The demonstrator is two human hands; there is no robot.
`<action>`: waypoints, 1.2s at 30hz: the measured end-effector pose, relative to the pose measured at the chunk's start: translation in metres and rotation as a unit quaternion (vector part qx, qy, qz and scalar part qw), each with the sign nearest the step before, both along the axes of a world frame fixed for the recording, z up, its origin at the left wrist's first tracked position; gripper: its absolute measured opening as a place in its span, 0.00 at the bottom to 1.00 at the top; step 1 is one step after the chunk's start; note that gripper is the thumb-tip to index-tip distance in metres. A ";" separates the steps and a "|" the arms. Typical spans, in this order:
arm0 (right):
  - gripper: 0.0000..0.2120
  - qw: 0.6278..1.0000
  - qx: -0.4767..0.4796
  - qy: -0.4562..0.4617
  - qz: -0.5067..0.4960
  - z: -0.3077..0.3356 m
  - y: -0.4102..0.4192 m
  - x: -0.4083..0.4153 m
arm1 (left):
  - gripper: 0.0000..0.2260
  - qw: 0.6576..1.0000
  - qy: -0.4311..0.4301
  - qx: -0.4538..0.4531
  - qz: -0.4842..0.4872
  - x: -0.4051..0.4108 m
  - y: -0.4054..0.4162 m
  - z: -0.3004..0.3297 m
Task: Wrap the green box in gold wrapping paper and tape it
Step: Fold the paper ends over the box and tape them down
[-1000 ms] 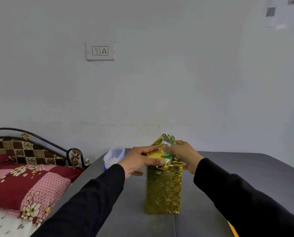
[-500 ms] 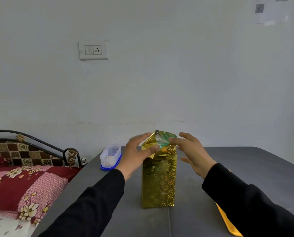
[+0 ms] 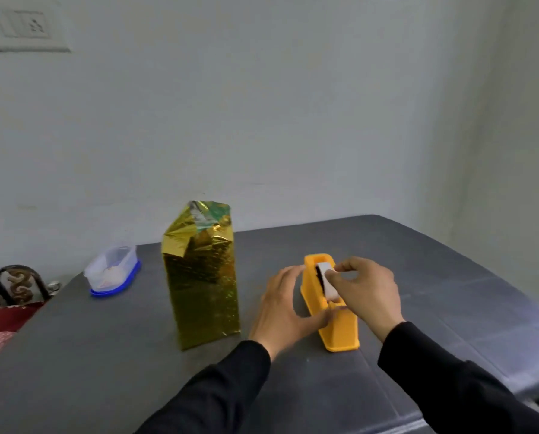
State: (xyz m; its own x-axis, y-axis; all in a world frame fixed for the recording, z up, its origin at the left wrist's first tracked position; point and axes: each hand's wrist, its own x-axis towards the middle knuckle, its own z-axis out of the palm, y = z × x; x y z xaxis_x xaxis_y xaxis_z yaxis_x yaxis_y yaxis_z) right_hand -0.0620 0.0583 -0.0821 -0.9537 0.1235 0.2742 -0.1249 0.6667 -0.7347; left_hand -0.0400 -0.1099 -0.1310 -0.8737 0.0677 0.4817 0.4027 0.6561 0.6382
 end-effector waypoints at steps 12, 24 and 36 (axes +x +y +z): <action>0.26 0.902 -0.256 -0.345 0.046 -0.007 0.023 -0.013 | 0.43 0.993 -0.086 -0.069 -0.047 -0.024 0.011 -0.053; 0.15 0.877 -0.415 -0.237 0.053 -0.036 0.026 0.019 | 0.42 0.994 -0.086 -0.034 -0.055 -0.028 0.011 -0.057; 0.14 0.966 -0.201 -0.147 0.067 -0.049 0.030 0.019 | 0.37 0.989 -0.117 0.023 -0.089 -0.037 0.004 -0.065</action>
